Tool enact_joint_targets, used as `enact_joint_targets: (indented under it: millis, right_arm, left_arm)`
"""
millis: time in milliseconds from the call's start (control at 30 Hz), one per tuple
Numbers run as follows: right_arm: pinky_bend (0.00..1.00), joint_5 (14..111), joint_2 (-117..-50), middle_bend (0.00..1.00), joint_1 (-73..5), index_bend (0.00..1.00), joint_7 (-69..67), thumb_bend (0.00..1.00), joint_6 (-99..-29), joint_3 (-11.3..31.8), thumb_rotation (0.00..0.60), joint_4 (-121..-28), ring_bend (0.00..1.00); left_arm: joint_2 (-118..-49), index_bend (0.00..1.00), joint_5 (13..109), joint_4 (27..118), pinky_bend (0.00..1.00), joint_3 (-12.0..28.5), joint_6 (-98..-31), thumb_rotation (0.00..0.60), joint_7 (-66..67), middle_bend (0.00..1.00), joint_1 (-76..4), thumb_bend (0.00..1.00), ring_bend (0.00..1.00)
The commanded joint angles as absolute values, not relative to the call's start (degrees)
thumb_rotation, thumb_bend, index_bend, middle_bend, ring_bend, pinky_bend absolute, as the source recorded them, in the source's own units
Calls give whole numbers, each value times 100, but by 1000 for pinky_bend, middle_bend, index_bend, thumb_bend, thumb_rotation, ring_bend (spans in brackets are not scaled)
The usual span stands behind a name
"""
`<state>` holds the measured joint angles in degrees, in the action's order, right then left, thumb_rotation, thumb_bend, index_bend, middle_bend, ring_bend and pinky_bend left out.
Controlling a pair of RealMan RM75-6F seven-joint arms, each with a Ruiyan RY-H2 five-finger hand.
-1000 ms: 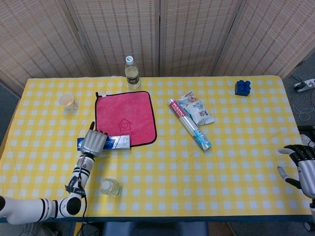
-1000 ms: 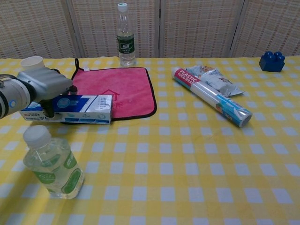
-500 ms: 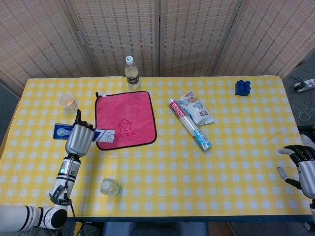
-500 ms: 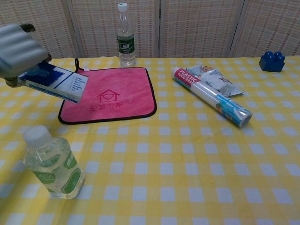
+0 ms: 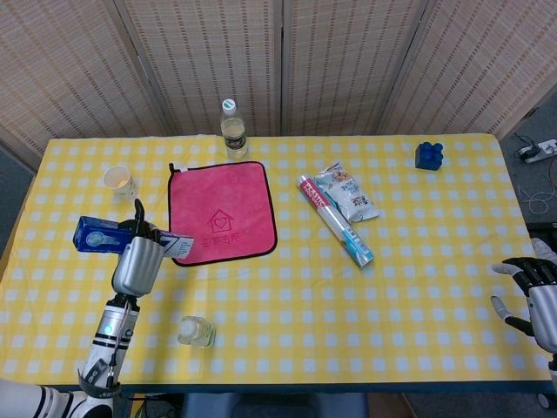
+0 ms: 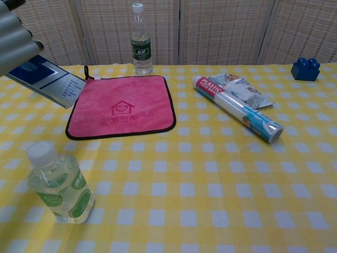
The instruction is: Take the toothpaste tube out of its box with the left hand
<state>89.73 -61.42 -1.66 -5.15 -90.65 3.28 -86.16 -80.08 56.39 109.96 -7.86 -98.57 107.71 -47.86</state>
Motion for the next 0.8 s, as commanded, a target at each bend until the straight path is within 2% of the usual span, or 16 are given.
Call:
enact_joint_targets:
  millis: [33, 300, 467, 800]
  right_arm:
    - [207, 8969, -6139, 307, -158, 343, -520, 254, -9074, 329, 600, -8616, 223]
    - [207, 8976, -6170, 307, -151, 343, -575, 255, -9073, 322, 600, -8559, 223]
    - [207, 8966, -6169, 307, -137, 343, -609, 256, -9083, 322, 600, -8534, 223]
    - [207, 8960, -6179, 307, -128, 343, -633, 256, -9084, 324, 600, -8510, 235]
  left_arm:
    - [-8089, 384, 5920, 11032, 64, -933, -10031, 600, 11256, 544, -4744, 310, 414]
    - [-8236, 322, 6137, 11084, 62, -924, -10033, 600, 11674, 509, -4608, 311, 413]
    - [-8255, 232, 6193, 11129, 61, -868, -9986, 600, 11755, 454, -4541, 311, 412]
    - [-8219, 208, 6286, 11177, 60, -733, -9896, 600, 11770, 402, -4407, 311, 370]
